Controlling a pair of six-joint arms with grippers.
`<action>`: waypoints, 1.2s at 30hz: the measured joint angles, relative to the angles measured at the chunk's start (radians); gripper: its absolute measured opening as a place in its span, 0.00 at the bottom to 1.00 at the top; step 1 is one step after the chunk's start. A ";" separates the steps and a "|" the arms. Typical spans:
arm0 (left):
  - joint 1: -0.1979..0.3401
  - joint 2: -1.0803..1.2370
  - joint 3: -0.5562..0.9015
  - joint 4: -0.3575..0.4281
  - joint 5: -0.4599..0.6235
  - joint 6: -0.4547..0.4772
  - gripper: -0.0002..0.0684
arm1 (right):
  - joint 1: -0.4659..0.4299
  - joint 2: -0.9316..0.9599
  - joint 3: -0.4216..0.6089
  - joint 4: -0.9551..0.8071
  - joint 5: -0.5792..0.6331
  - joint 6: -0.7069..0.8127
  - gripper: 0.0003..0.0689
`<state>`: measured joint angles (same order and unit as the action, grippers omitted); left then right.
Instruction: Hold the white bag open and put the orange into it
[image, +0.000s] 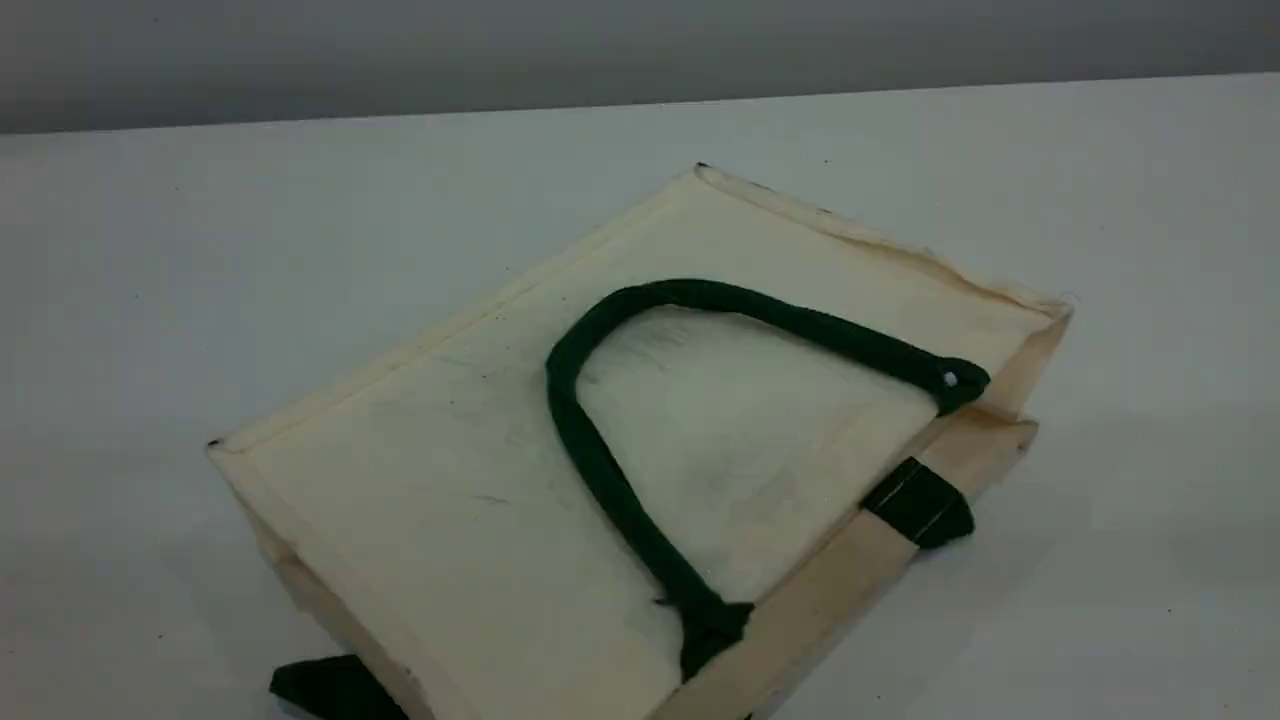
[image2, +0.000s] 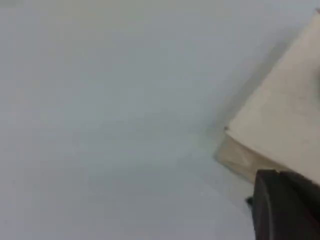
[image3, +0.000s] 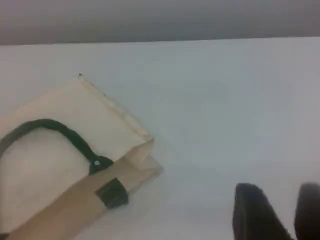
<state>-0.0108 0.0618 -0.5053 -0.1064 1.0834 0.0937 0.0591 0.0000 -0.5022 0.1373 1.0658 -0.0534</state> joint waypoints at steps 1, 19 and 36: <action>0.012 -0.020 0.000 0.000 0.000 0.000 0.04 | 0.000 0.000 0.000 0.000 0.000 0.000 0.29; 0.018 -0.062 -0.002 -0.001 0.003 -0.003 0.08 | 0.000 0.000 0.000 0.001 0.000 0.000 0.31; 0.018 -0.062 -0.002 -0.001 0.000 -0.001 0.11 | 0.000 0.000 0.000 0.001 0.000 0.000 0.31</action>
